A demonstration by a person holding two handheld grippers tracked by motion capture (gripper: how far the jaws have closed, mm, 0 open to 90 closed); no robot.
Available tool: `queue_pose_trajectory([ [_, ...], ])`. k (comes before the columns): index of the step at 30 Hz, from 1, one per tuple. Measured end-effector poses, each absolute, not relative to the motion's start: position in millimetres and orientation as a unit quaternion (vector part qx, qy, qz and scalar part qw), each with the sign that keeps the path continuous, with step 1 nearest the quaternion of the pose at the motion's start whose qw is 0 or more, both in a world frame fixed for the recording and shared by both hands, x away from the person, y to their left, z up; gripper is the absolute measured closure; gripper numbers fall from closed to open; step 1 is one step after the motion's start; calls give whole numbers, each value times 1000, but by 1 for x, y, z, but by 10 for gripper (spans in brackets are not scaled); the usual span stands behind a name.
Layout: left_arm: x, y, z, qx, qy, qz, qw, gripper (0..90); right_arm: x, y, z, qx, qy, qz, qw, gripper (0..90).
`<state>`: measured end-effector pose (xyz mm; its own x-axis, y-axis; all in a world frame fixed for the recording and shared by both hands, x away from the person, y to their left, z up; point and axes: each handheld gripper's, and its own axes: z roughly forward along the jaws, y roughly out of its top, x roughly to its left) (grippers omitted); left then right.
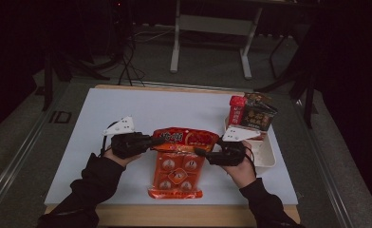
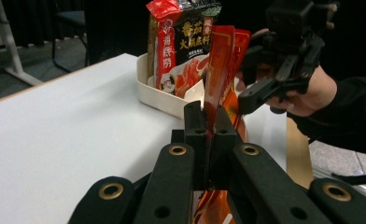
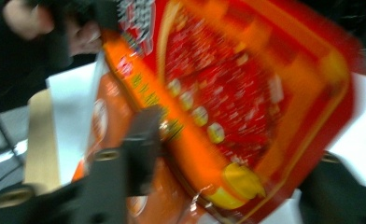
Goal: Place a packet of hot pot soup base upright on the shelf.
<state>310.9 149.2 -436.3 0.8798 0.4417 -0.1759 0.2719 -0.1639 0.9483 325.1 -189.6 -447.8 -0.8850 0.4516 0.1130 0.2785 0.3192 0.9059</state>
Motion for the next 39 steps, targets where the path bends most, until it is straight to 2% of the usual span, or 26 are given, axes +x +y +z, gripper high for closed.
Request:
queue_pose_trajectory([
  [5, 310, 150, -437, 758, 233, 71, 605, 896, 321, -190, -446, 213, 816, 532, 76, 707],
  [8, 310, 148, -437, 760, 235, 68, 602, 895, 320, -188, -446, 209, 824, 522, 70, 889],
  [14, 311, 150, -435, 760, 244, 66, 599, 895, 317, -185, -441, 216, 831, 508, 67, 900],
  [24, 306, 156, -421, 751, 226, 68, 617, 890, 294, -184, -411, 200, 821, 532, 59, 900],
  [29, 306, 157, -418, 746, 228, 66, 622, 839, 289, -184, -400, 200, 811, 545, 75, 900],
  [35, 305, 156, -416, 735, 228, 83, 633, 727, 291, -186, -390, 197, 808, 548, 86, 900],
  [36, 306, 157, -415, 729, 233, 82, 638, 632, 292, -187, -383, 192, 807, 550, 91, 900],
  [37, 306, 157, -414, 729, 234, 81, 639, 619, 292, -188, -380, 189, 808, 550, 93, 900],
  [39, 306, 157, -414, 726, 240, 78, 640, 532, 293, -189, -376, 188, 807, 552, 96, 900],
])
